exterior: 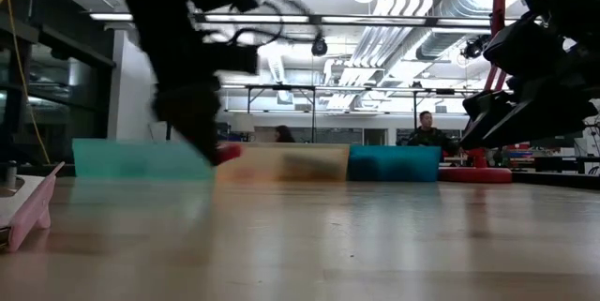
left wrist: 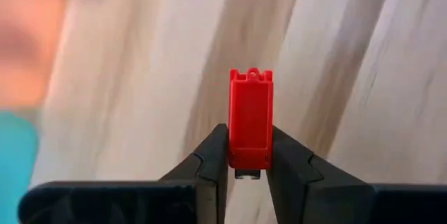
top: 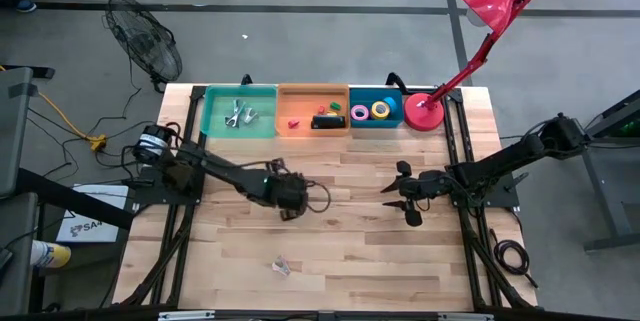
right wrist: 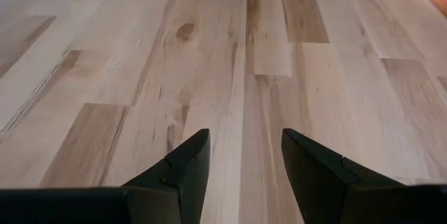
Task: Pick and place Stapler, Stapler remover, tape
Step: Put the red stapler into the orange bin
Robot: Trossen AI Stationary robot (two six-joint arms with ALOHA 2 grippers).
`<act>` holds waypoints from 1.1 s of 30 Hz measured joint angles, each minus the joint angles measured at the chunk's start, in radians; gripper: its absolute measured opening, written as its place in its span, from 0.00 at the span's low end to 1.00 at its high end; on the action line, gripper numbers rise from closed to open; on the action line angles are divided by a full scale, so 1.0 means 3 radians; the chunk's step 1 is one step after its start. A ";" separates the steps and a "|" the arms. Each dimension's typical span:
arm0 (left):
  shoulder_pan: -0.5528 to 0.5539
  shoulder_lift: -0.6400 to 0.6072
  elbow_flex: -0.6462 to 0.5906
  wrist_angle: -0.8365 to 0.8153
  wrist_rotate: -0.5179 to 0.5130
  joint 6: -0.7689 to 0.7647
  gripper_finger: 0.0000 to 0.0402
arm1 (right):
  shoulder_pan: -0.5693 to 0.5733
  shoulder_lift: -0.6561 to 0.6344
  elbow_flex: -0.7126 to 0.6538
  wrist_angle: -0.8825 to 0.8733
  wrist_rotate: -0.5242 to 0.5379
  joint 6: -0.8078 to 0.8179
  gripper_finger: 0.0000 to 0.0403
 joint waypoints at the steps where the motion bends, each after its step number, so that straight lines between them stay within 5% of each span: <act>1: 0.0048 0.0005 0.0035 0.0087 -0.0106 0.0008 0.17 | 0.0000 0.0000 0.0000 0.0000 0.0006 0.0000 0.42; 8: 0.0528 0.0000 0.0141 0.0862 -0.0973 0.0417 0.18 | 0.0000 0.0000 0.0000 0.0000 0.0024 0.0034 0.42; 11: 0.0767 0.0000 0.0146 0.1246 -0.1089 0.0502 0.17 | 0.0000 0.0000 0.0000 0.0000 0.0024 0.0034 0.42; 20: 0.1477 0.0000 0.0146 0.1956 -0.0497 0.0836 0.17 | 0.0000 0.0000 0.0000 0.0000 0.0025 0.0035 0.42; 33: 0.2265 -0.0001 0.0146 0.2004 0.0260 0.0707 0.17 | 0.0000 0.0000 0.0000 0.0000 0.0026 0.0031 0.42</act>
